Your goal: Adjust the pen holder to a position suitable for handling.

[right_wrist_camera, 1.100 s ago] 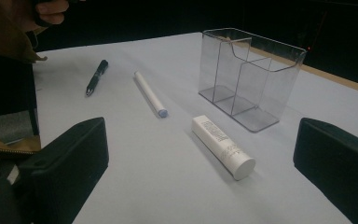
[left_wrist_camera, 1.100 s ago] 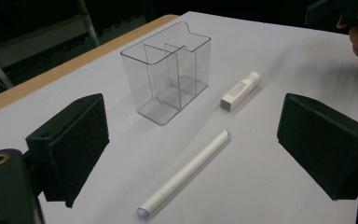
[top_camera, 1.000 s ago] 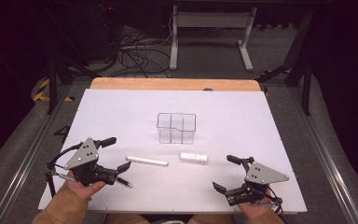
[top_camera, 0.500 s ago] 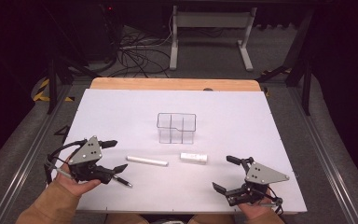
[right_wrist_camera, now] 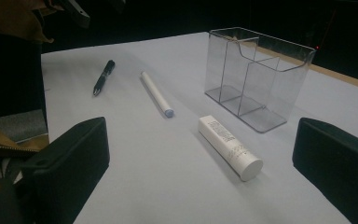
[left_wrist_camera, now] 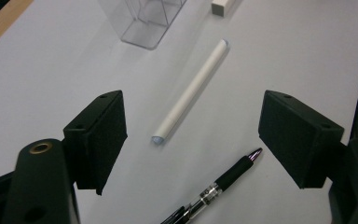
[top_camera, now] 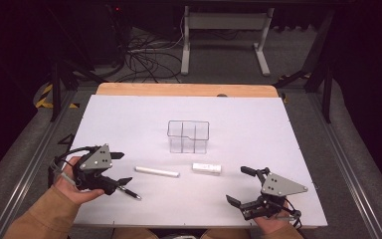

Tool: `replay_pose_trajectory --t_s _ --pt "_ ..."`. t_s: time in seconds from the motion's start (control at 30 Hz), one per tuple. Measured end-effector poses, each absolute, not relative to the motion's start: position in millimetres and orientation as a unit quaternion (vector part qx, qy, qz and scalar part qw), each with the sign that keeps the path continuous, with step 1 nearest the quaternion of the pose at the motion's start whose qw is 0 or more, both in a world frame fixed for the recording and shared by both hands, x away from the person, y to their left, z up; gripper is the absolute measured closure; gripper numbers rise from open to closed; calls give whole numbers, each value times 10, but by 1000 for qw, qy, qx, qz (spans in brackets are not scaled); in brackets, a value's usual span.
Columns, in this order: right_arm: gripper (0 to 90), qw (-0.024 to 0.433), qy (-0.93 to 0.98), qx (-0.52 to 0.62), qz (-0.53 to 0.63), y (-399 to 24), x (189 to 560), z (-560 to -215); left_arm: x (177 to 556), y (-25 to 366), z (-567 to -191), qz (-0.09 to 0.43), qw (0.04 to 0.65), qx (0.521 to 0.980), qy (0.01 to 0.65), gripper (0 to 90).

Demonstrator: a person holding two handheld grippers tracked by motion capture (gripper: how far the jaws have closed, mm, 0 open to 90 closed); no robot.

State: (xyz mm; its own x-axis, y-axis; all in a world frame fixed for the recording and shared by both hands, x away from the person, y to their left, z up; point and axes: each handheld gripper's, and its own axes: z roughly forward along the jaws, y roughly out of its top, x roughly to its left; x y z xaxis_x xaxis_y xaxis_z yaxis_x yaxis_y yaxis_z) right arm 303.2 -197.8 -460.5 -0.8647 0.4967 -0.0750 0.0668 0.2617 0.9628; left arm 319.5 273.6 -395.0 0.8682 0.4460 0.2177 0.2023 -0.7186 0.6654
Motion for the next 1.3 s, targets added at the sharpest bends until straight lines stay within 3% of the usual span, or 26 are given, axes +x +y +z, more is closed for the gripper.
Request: replay_pose_trajectory --t_s 1.3 --pt "62 169 776 172 583 -1950 3048 -4611 3317 2750 -4157 155 197 964 85 414"
